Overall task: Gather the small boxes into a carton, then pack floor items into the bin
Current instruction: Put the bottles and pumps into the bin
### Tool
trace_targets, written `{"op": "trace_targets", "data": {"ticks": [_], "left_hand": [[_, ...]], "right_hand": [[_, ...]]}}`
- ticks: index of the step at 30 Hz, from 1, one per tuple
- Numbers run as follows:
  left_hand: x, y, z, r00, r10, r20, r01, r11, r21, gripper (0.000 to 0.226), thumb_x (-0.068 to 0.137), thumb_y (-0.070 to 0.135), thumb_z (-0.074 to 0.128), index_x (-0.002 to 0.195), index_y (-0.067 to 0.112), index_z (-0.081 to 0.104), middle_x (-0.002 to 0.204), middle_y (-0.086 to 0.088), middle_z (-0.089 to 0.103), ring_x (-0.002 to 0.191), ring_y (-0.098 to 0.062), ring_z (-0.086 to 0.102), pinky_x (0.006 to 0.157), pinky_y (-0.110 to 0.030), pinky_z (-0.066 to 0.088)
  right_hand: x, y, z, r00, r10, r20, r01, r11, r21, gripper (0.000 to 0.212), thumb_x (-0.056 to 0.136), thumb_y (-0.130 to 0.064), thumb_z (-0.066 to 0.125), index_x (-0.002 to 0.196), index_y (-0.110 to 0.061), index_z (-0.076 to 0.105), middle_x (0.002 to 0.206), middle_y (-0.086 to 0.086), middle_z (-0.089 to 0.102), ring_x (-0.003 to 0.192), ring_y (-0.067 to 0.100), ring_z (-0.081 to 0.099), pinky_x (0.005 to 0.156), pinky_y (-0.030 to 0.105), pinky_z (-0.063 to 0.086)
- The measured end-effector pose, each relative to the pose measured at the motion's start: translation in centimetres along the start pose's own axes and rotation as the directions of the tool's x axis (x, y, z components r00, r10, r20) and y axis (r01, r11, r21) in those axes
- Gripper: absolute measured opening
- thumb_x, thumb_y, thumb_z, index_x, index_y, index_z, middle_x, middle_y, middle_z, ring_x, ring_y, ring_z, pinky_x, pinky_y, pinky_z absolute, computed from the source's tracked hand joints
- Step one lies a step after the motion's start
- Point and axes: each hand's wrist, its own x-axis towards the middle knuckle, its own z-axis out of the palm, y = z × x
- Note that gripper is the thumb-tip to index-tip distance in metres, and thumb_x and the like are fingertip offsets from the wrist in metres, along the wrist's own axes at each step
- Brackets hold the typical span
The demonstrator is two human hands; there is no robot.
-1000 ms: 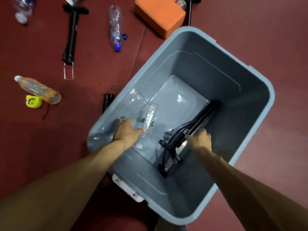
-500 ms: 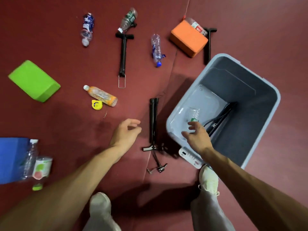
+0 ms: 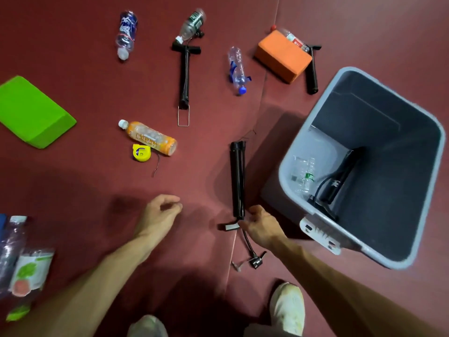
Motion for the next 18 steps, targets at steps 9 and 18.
{"op": "trace_targets", "data": {"ticks": [9,18], "left_hand": [[17.9,-3.3,1.8,0.921,0.388,-0.041,-0.357,0.881,0.311,0.024,0.083,0.012,0.067,0.107,0.013,0.066,0.1,0.001,0.053,0.091,-0.014,0.054,0.079,-0.017,0.034],[26.3,-3.7,0.2,0.95,0.309,-0.037,-0.211,0.728,0.653,0.071,0.083,0.034,0.062,0.144,0.021,0.03,0.144,-0.004,0.025,0.138,-0.026,0.02,0.111,-0.039,0.024]], "right_hand": [[19.0,-0.4,4.5,0.985,0.03,-0.169,-0.06,0.983,-0.174,0.069,0.09,-0.045,0.053,0.137,-0.002,0.028,0.14,0.021,0.037,0.127,0.039,0.044,0.104,0.041,0.039],[26.5,-2.6,6.6,0.898,-0.223,-0.38,0.08,0.931,-0.357,0.039,0.096,-0.035,0.044,0.12,-0.004,0.039,0.125,0.015,0.052,0.11,0.034,0.059,0.083,0.036,0.047]]}}
